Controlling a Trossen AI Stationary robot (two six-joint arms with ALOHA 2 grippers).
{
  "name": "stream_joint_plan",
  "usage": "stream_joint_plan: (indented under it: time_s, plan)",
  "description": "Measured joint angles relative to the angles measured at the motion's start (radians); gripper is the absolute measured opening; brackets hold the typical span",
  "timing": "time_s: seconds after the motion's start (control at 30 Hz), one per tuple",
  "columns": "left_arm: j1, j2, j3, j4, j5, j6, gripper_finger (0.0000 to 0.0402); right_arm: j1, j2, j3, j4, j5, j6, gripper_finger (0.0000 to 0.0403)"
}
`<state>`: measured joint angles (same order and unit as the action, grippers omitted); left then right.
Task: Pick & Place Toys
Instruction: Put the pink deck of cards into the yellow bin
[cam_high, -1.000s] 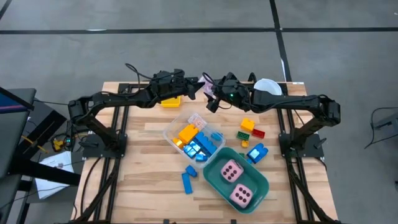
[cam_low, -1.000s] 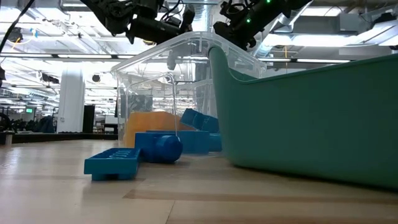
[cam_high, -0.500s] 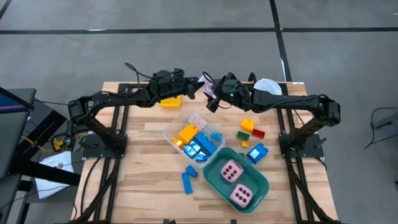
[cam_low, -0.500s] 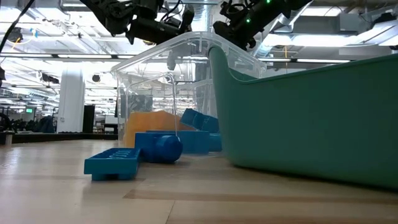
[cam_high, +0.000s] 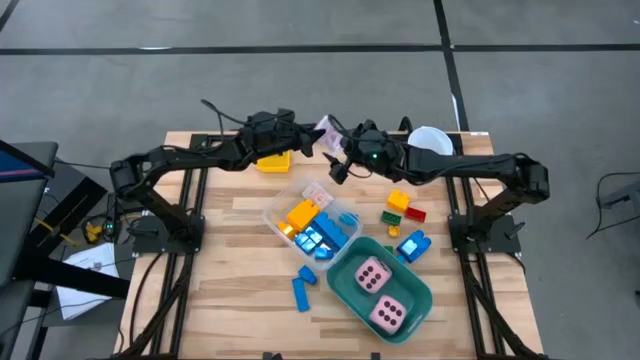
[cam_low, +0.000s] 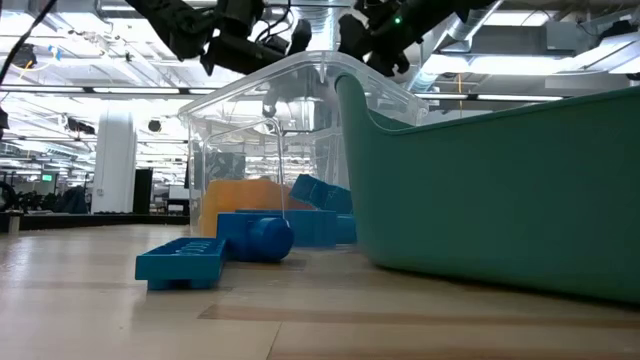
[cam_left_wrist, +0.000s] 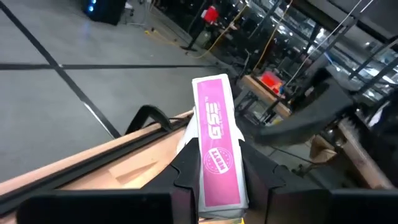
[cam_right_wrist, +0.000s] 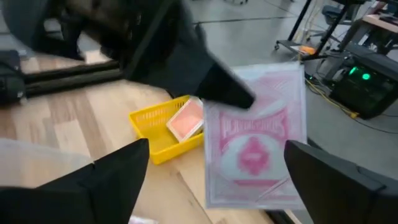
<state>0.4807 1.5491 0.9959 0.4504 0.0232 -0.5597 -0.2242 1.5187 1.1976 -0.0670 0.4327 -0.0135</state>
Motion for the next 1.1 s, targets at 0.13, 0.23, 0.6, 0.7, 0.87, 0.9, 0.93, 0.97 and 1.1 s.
stream_joint_plan:
  time_s: [0.13,0.23,0.6,0.7,0.87,0.9,0.93,0.97,1.1]
  plan:
    - [0.005,0.0,0.0,-0.023,-0.002,0.018,0.0058,0.009,-0.001,0.0,-0.001,0.028,-0.004,0.0372]
    - [0.019,-0.005,0.001,-0.021,-0.011,0.039,0.0058,0.016,0.0,0.0,-0.015,0.064,-0.008,0.0372]
    - [0.135,-0.095,0.002,-0.281,0.026,0.28,0.0058,-0.006,-0.017,-0.001,-0.209,0.067,0.107,0.0372]
    - [0.203,-0.153,0.002,-0.399,0.086,0.389,0.0058,-0.015,-0.016,-0.002,-0.262,0.067,0.138,0.0372]
    - [0.353,-0.221,0.003,-0.546,0.364,0.545,0.0058,-0.016,-0.016,-0.002,-0.292,0.065,0.156,0.0372]
    - [0.382,-0.229,0.003,-0.569,0.406,0.575,0.0058,-0.016,-0.016,-0.002,-0.292,0.064,0.156,0.0372]
    - [0.408,-0.236,0.003,-0.596,0.435,0.604,0.0058,-0.016,-0.016,-0.002,-0.292,0.063,0.156,0.0372]
    - [0.432,-0.24,0.003,-0.625,0.461,0.639,0.0058,-0.016,-0.016,-0.002,-0.292,0.06,0.156,0.0372]
    - [0.495,-0.235,0.003,-0.739,0.54,0.794,0.0058,-0.016,-0.016,-0.002,-0.293,0.035,0.173,0.0372]
